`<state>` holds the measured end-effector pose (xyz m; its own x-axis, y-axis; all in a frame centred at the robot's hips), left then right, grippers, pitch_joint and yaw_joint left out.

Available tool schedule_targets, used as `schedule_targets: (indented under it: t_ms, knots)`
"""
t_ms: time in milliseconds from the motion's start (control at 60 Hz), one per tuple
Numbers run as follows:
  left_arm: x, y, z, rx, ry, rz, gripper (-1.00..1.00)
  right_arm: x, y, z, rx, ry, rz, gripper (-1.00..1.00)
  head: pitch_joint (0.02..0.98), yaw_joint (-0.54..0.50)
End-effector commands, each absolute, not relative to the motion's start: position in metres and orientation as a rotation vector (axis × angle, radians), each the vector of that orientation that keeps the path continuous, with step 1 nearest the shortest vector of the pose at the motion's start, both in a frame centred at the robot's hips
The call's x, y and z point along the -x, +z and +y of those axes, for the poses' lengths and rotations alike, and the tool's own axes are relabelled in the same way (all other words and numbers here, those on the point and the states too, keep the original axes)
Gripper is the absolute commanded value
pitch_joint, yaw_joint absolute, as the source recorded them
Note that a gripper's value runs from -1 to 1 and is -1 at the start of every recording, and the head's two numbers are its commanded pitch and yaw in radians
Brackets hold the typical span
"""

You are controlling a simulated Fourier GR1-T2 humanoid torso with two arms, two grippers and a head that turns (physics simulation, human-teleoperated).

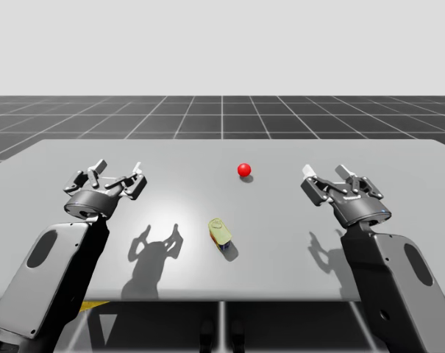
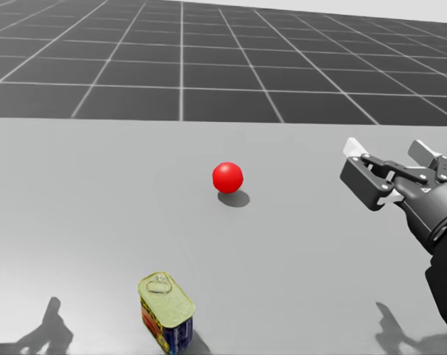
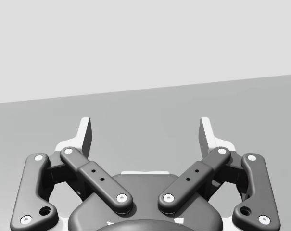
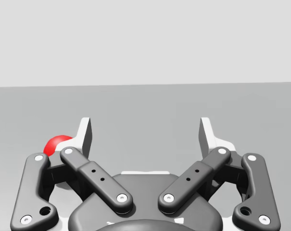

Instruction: Watch the red light. When it turns green, pick up the object.

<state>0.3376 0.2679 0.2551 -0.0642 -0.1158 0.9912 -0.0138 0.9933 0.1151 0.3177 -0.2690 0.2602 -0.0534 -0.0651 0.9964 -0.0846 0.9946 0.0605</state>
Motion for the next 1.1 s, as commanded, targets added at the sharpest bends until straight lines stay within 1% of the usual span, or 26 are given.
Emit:
schedule_targets:
  t_ms: [17, 1100]
  knots:
    - [-0.3375, 0.2551, 0.2672, -0.095, -0.086, -1.634, -1.00, -0.3181, 0.2596, -0.2692, -0.111, 0.021, -1.625, -1.00, 0.611, -0.12]
    - [-0.3379, 0.2550, 0.2667, -0.096, -0.091, -1.635, -1.00, -0.3184, 0.2576, -0.2679, -0.094, 0.045, -1.634, -1.00, 0.611, -0.13]
